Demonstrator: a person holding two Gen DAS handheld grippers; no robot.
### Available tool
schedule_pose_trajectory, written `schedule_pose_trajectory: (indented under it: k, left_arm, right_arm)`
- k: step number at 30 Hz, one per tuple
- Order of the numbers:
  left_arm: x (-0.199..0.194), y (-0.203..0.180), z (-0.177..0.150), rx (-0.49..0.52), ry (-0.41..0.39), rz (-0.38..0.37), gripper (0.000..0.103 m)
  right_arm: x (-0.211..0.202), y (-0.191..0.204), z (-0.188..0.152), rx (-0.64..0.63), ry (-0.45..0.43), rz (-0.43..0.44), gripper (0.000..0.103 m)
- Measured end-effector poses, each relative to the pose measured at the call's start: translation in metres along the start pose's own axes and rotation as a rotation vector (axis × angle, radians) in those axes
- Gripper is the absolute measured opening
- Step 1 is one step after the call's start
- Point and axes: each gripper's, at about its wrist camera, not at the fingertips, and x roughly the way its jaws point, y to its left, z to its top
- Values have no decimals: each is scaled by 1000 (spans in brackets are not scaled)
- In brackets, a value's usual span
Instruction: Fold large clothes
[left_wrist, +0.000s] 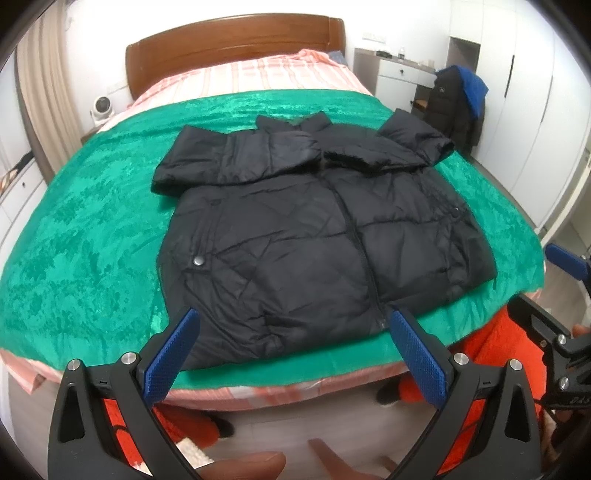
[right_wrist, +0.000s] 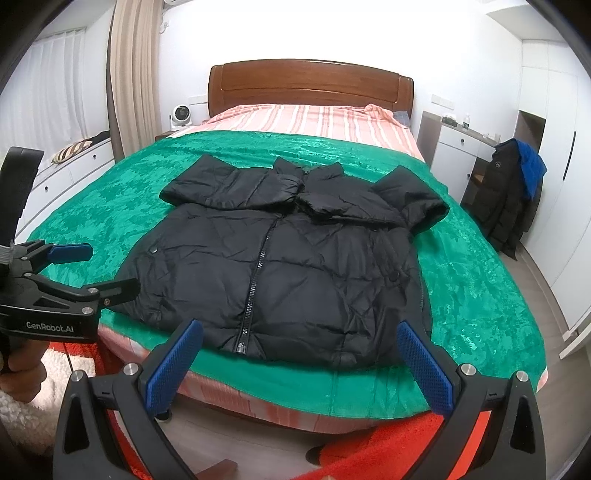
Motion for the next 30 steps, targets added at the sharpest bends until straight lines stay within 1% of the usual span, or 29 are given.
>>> schedule_pose_trajectory:
  k: [30]
  left_arm:
    - [3, -2, -4, 2, 16, -7, 103]
  right_arm:
    - [4, 3, -3, -6, 11, 16, 103]
